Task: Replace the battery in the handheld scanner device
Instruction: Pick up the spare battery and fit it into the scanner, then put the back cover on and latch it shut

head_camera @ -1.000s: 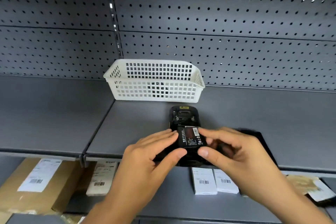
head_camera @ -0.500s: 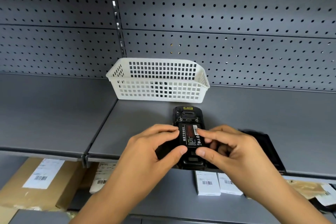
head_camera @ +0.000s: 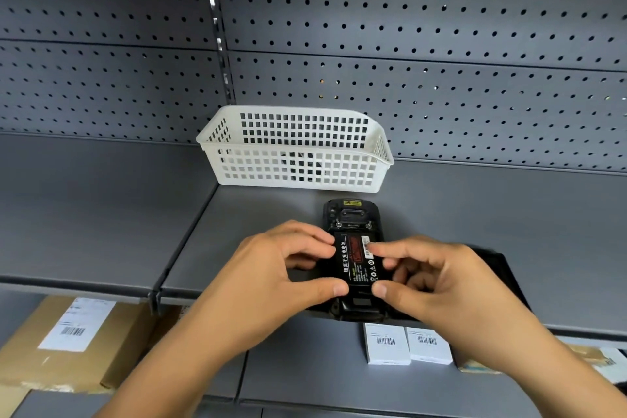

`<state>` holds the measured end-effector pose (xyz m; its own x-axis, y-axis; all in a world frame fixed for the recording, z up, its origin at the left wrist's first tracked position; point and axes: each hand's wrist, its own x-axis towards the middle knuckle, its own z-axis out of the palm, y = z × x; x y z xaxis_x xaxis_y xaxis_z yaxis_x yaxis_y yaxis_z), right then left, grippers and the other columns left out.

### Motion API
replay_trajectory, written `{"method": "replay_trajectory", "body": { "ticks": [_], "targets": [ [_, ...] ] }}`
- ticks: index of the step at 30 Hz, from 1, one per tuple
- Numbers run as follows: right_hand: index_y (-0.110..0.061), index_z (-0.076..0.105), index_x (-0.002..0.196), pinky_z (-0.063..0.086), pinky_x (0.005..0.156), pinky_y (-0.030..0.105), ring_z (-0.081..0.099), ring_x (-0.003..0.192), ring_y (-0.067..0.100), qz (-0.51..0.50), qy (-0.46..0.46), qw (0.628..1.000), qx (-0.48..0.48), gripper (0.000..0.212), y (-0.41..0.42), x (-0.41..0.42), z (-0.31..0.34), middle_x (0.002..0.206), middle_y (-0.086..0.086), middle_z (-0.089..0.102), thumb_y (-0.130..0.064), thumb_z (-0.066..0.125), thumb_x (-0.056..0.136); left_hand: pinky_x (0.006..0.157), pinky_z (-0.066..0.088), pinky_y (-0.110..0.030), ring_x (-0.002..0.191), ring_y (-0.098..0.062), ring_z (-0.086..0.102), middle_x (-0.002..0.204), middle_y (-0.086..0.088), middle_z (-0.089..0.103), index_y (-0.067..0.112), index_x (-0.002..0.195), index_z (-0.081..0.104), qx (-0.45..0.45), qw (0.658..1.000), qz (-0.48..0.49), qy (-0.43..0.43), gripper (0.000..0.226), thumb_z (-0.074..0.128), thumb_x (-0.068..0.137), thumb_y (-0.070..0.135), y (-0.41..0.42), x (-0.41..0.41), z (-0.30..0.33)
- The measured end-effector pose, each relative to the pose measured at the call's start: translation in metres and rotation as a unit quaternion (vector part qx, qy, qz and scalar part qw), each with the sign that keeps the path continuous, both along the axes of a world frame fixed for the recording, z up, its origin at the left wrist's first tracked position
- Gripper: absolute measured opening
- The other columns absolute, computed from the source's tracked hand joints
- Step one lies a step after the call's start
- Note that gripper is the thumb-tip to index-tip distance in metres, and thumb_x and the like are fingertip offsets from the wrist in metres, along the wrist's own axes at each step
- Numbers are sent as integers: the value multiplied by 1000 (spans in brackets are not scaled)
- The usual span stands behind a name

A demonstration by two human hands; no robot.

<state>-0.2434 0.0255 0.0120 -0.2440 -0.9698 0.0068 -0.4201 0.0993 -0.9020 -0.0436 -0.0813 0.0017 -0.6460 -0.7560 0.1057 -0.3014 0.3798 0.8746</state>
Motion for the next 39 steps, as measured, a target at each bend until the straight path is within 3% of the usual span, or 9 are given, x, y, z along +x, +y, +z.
{"method": "replay_trajectory", "body": {
  "ticks": [8,19,21,23,27,31,35,37,39],
  "targets": [
    [-30,77,96,47,61,15,51,57,4,7,-49,998,27,32,-2,-1,5,81,-8,63,-11,82,71,89,54,-24,97,-2,68,110,22,66,34,102,73,-8,1000,11,9,31,84,73,29,1,0,-2],
    [-28,77,100,46,58,15,50,54,3,3,-27,999,22,31,-3,2,4,81,-7,62,-12,80,74,93,53,-29,100,-5,68,117,23,62,38,109,74,-45,999,-12,-4,34,81,77,28,2,1,-1],
    [-29,75,103,50,65,17,56,61,4,26,-3,999,26,31,-1,-1,10,84,-6,67,-16,78,76,93,52,-24,102,-1,66,117,25,61,40,109,73,-60,998,-19,-19,33,79,78,31,3,-1,4],
    [-32,74,107,51,76,15,64,73,6,23,18,1000,5,31,6,-16,23,90,-4,72,-21,76,78,88,47,-11,105,7,61,118,30,58,43,113,69,-112,992,-13,-52,34,73,79,44,9,-5,13],
    [-29,72,106,42,69,4,57,69,3,-116,103,986,-65,23,30,-74,54,84,-7,70,-19,69,85,93,30,-1,119,11,44,125,35,49,44,120,61,-242,968,-5,-69,45,56,80,64,42,-39,36],
    [-27,69,115,44,74,11,65,86,17,-142,183,973,15,28,47,-114,41,99,-3,72,-23,67,86,98,36,-18,113,1,46,124,24,55,39,125,59,-304,943,-79,-108,56,50,79,69,72,-86,34],
    [-29,63,123,44,90,7,63,103,7,-99,195,972,83,40,59,-121,20,116,-4,66,-37,67,85,94,47,-33,109,-15,59,120,14,64,35,123,61,-325,925,-98,-171,64,46,75,74,83,-113,27],
    [-33,59,128,41,105,25,55,117,10,-87,217,967,100,46,61,-121,12,122,-5,59,-45,65,84,93,48,-36,107,-17,61,118,11,67,34,118,66,-318,922,-106,-195,60,48,75,72,84,-118,22],
    [-38,55,130,33,111,32,41,125,15,-81,262,955,116,50,60,-119,6,124,-5,49,-53,62,82,92,49,-37,106,-18,63,119,9,69,34,112,70,-313,923,-103,-199,51,54,75,65,84,-121,17]
  ]
}}
